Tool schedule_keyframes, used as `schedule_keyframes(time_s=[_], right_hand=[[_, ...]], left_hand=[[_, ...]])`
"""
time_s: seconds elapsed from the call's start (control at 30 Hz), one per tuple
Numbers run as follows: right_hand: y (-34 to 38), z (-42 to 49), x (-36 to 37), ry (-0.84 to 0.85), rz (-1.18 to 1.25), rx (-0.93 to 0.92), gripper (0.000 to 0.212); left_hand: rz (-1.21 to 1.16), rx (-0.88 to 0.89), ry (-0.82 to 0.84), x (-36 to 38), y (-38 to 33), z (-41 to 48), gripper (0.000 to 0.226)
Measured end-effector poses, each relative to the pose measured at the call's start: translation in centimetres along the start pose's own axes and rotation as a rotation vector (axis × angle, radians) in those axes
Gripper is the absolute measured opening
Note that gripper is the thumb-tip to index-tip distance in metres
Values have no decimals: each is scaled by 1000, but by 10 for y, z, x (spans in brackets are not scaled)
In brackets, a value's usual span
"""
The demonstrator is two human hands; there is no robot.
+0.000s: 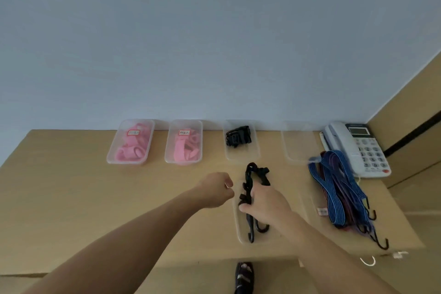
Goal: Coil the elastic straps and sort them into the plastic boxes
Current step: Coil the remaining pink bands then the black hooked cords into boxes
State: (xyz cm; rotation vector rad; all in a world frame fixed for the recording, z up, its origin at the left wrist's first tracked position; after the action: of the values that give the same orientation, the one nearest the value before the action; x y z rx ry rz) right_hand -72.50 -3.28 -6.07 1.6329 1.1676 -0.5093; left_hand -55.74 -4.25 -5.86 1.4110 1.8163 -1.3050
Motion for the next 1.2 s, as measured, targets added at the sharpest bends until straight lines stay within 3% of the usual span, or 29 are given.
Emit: schedule_keyframes(time_s=[0.1, 0.2, 0.3, 0.37, 0.5, 0.6, 0.73, 0.8, 0.9, 1.07, 1.13, 1.2], right_hand=[[-4, -14, 22, 4, 25, 71, 36], [-6, -22, 30, -79, 132, 92, 21], [-4, -28, 15, -166, 392, 151, 18], [2, -33, -6, -223, 612, 151, 33], [15, -55, -57, -287, 1005, 3, 54], [19, -73, -93, -381, 1130, -113, 48], [24, -96, -139, -472, 1184, -253, 31], [23, -107, -163, -554, 1175, -347, 15], [22, -118, -194, -679, 1065, -501, 16], [38, -113, -195, -371, 1351, -666, 42], [45, -110, -193, -389, 1461, -667, 38], [49, -108, -194, -522, 1454, -605, 29]], left_hand=[[-13, 27, 56, 6, 2, -18, 37], [-50, 38, 98, 8, -2, -34, 39], [-112, 6, 131, 3, -8, -48, 35], [-203, -28, 182, -4, -15, -57, 36], [-524, -44, 281, -33, -40, -72, 44], [-798, 116, 300, -63, -72, -84, 25], [-926, 329, 302, -105, -116, -103, 36], [-945, 365, 296, -126, -133, -110, 30], [-1008, 355, 265, -153, -148, -118, 22], [-1198, 408, 229, -172, -165, -127, 28], [-1263, 438, 214, -172, -168, -129, 27], [-1289, 474, 166, -173, -168, -131, 25]])
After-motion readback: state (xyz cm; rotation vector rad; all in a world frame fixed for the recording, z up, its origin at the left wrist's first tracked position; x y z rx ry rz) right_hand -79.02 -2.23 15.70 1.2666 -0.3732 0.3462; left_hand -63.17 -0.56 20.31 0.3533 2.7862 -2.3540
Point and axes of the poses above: each hand's wrist, its own z-axis towards the middle knuckle, its own x-axis out of the palm, y = z × x, the point moved 3 cm from there along z, towards the middle knuckle, and after that the axes turned 14 degrees about z, right-handed, at the moved point
